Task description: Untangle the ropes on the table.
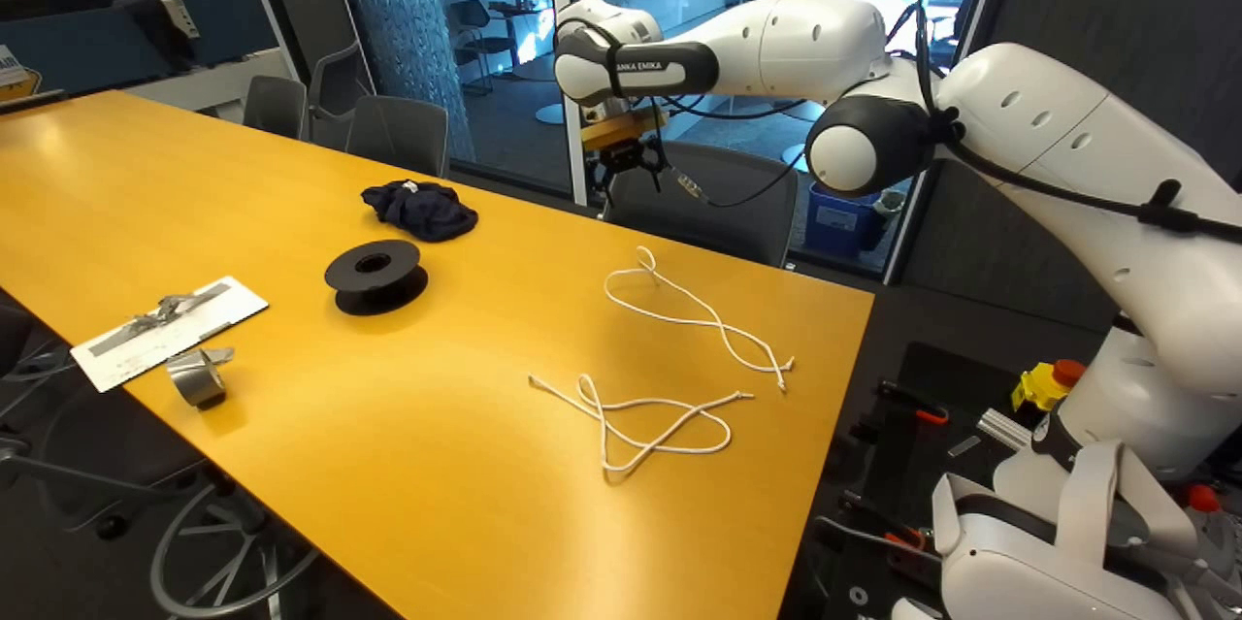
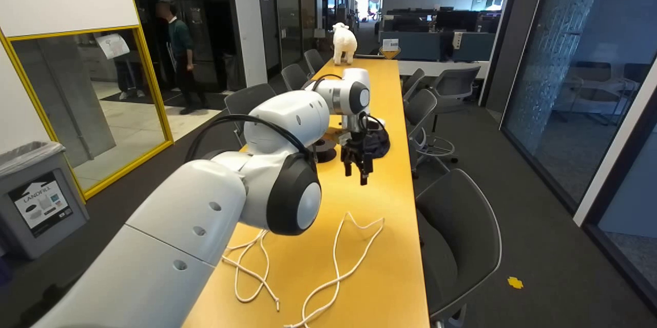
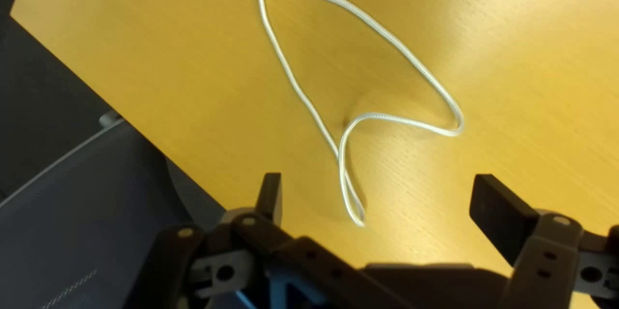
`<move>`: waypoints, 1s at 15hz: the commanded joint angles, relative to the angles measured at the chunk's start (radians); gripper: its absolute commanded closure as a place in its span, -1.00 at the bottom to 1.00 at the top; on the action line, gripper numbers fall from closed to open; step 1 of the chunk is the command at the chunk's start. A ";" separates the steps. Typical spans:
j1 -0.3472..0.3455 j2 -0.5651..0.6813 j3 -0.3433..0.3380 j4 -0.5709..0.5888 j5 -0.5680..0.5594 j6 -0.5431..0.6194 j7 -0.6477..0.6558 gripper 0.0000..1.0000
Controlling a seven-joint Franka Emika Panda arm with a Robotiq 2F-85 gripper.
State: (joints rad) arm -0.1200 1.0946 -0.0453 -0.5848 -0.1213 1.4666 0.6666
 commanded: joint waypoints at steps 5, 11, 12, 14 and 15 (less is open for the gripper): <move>-0.010 -0.036 0.042 -0.115 0.046 -0.118 -0.002 -1.00; -0.053 -0.060 0.045 -0.320 0.076 0.016 0.056 -1.00; -0.063 -0.071 0.047 -0.366 0.084 0.064 0.071 -1.00; -0.082 -0.097 0.043 -0.466 0.097 0.206 0.119 -1.00; -0.095 -0.112 0.044 -0.518 0.108 0.270 0.140 -1.00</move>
State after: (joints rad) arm -0.1872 1.0818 -0.0042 -0.9051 -0.0527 1.5769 0.7426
